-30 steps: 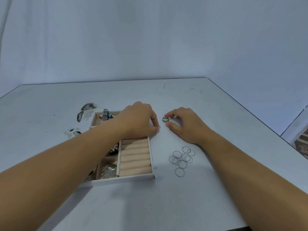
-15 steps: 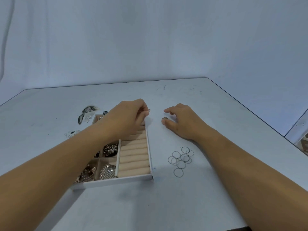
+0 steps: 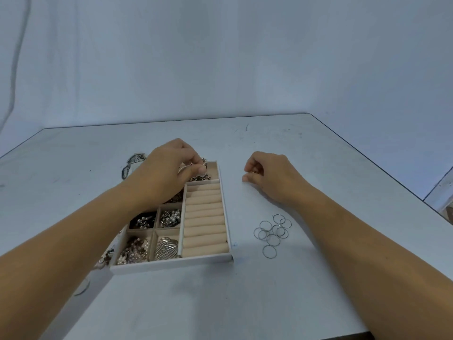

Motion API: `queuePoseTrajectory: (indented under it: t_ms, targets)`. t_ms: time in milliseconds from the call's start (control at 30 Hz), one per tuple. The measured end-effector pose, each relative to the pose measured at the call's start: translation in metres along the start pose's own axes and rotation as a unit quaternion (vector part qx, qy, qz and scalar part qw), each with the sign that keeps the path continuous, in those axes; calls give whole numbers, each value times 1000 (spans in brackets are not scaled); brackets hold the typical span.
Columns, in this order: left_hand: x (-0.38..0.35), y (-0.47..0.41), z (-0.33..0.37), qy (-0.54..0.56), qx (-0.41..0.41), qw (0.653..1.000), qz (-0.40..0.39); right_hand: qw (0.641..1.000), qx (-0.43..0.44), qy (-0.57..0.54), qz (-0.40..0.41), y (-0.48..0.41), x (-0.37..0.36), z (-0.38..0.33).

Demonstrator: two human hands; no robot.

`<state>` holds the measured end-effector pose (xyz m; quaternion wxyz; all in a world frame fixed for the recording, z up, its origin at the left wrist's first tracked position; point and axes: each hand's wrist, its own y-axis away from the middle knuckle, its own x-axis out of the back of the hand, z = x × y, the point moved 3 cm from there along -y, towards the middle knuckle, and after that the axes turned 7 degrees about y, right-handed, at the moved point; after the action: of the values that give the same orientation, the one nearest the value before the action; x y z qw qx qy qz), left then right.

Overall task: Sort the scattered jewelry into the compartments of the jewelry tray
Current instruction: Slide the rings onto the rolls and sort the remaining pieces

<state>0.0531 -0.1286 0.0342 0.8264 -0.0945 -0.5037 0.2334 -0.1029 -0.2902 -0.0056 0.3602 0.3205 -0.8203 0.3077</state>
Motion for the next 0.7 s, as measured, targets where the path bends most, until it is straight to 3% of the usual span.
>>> queuePoseTrajectory:
  t_ms: [133,367,700]
  targets:
    - [10,8,-2,-15,10,1000,9,997,20,-62,28,5,5,-11]
    - [12,19,-12,-24,25,999,-23,998,48,-25,29,14,2,-29]
    - [4,11,-10,-60,-45,996,-57,996,67,-56,26,21,0,-41]
